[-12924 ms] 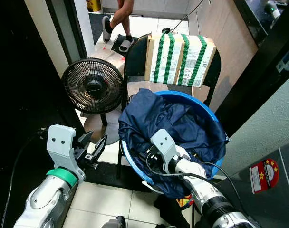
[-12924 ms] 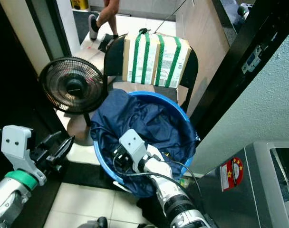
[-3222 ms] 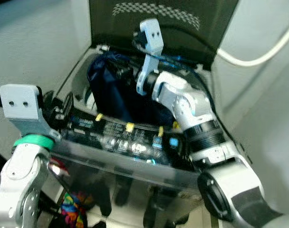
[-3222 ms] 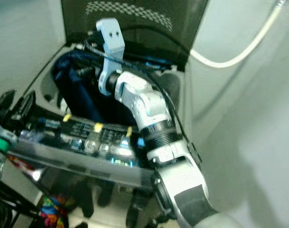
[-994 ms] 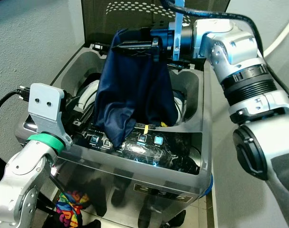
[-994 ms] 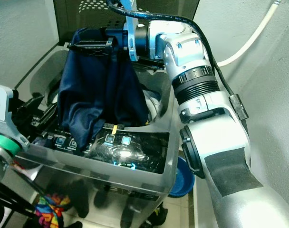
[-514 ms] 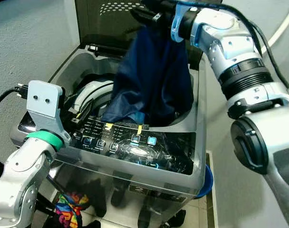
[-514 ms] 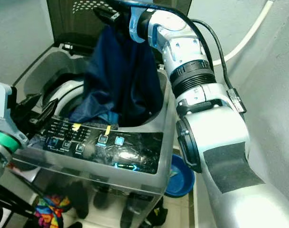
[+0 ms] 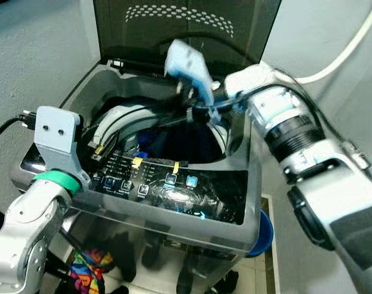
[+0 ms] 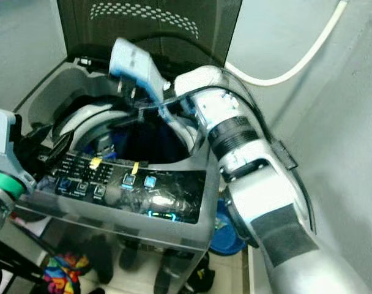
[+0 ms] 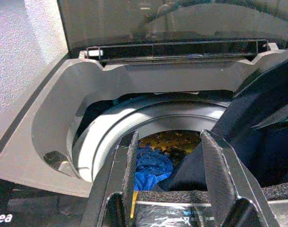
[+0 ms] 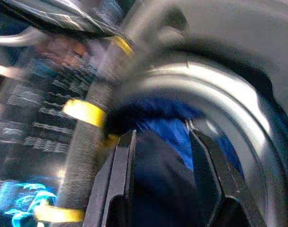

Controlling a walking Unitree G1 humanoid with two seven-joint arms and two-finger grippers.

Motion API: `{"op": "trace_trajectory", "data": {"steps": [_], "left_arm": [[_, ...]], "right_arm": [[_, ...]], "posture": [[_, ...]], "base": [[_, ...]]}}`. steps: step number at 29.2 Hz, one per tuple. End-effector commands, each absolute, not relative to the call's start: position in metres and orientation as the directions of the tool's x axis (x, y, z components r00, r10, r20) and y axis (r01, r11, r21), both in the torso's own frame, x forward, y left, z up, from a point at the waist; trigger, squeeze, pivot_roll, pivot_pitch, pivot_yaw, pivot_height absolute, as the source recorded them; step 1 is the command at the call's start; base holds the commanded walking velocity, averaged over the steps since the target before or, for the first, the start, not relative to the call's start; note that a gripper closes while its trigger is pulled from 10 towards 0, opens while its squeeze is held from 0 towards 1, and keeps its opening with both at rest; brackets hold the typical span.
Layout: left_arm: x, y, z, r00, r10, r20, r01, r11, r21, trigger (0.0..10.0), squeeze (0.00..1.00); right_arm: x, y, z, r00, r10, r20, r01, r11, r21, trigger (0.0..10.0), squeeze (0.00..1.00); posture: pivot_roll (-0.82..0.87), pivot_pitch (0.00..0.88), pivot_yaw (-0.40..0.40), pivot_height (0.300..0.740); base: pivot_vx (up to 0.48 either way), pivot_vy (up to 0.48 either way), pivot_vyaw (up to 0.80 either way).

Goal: Clothes washing

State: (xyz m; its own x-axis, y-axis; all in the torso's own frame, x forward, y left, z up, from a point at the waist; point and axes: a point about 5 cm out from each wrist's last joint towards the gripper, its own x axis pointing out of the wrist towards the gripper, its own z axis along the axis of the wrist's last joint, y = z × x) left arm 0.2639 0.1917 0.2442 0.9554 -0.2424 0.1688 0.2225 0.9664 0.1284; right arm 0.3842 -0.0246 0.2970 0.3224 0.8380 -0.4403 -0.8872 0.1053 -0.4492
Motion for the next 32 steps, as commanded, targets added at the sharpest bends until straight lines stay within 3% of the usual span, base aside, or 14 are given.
{"op": "trace_trajectory", "data": {"steps": [1,4,6,8,11,13,14,15,19,22,29,30,31,32], "left_arm": [[0.264,0.193,0.243,0.959,-0.233,0.160,0.217,0.970,0.114,10.0,0.00],[0.264,0.193,0.244,0.960,-0.224,0.165,0.209,0.972,0.106,10.0,0.00],[0.265,0.196,0.246,0.965,-0.196,0.176,0.185,0.980,0.078,10.0,0.00],[0.266,0.200,0.247,0.969,-0.166,0.185,0.157,0.986,0.060,10.0,0.00],[0.266,0.201,0.248,0.970,-0.155,0.187,0.147,0.988,0.055,10.0,0.00],[0.266,0.203,0.249,0.972,-0.138,0.191,0.130,0.990,0.056,10.0,0.00],[0.266,0.203,0.249,0.972,-0.138,0.191,0.130,0.990,0.056,10.0,0.00],[0.266,0.205,0.249,0.973,-0.129,0.192,0.121,0.991,0.056,10.0,0.00],[0.265,0.206,0.249,0.974,-0.122,0.190,0.114,0.992,0.056,10.0,0.00],[0.266,0.206,0.249,0.975,-0.121,0.189,0.113,0.992,0.053,10.0,0.00],[0.268,0.206,0.250,0.974,-0.121,0.189,0.115,0.992,0.046,10.0,0.00],[0.268,0.206,0.250,0.975,-0.122,0.188,0.115,0.992,0.047,10.0,0.00],[0.268,0.206,0.250,0.975,-0.122,0.188,0.115,0.992,0.047,10.0,0.00],[0.268,0.205,0.250,0.974,-0.123,0.188,0.117,0.992,0.047,10.0,0.00]], "right_arm": [[0.388,-0.026,0.296,0.373,0.826,-0.423,-0.881,0.173,-0.440,10.0,0.00],[0.391,-0.021,0.307,0.425,0.857,-0.292,-0.879,0.315,-0.357,10.0,0.00],[0.392,-0.014,0.333,0.452,0.892,-0.017,-0.887,0.451,0.100,10.0,0.00],[0.388,-0.012,0.342,0.429,0.898,0.101,-0.817,0.337,0.468,10.0,0.00],[0.387,-0.012,0.340,0.412,0.906,0.098,-0.800,0.309,0.515,10.0,0.00],[0.394,-0.028,0.313,0.480,0.845,-0.235,-0.867,0.418,-0.270,10.0,0.00],[0.394,-0.028,0.313,0.480,0.845,-0.235,-0.867,0.418,-0.270,10.0,0.00],[0.385,-0.021,0.304,0.520,0.772,-0.366,-0.639,0.067,-0.766,10.0,0.00],[0.373,-0.011,0.328,0.509,0.832,-0.220,-0.307,-0.064,-0.950,10.0,0.00],[0.381,-0.011,0.346,0.509,0.855,-0.095,-0.616,0.285,-0.734,10.0,0.00],[0.383,-0.004,0.344,0.487,0.871,-0.056,-0.774,0.401,-0.490,10.0,0.00],[0.382,-0.004,0.341,0.470,0.881,-0.044,-0.802,0.406,-0.437,10.0,0.65],[0.382,-0.004,0.341,0.470,0.881,-0.044,-0.802,0.406,-0.437,10.0,0.65],[0.381,-0.004,0.339,0.459,0.887,-0.044,-0.809,0.397,-0.433,10.0,1.00]], "posture": [[0.20,0.040,0.010,0.740],[0.20,0.042,0.013,0.740],[0.20,0.042,0.013,0.740],[0.20,0.044,0.012,0.740],[0.20,0.044,0.012,0.740],[0.20,0.046,0.009,0.740],[0.20,0.046,0.009,0.740],[0.20,0.049,0.009,0.740],[0.20,0.049,0.009,0.740],[0.20,0.048,0.010,0.740],[0.20,0.045,0.019,0.740],[0.20,0.045,0.017,0.740],[0.20,0.045,0.017,0.740],[0.20,0.045,0.017,0.740]], "base": [[0.000,0.000,0.00],[0.000,0.000,0.00],[0.000,0.000,0.00],[0.000,0.000,0.00],[0.000,0.000,0.00],[0.000,0.000,0.00],[0.000,0.000,0.00],[0.000,0.000,0.00],[0.000,0.000,0.00],[0.000,0.000,0.00],[0.000,0.000,0.00],[0.000,0.000,0.00],[0.000,0.000,0.00],[0.000,0.000,0.00]]}}
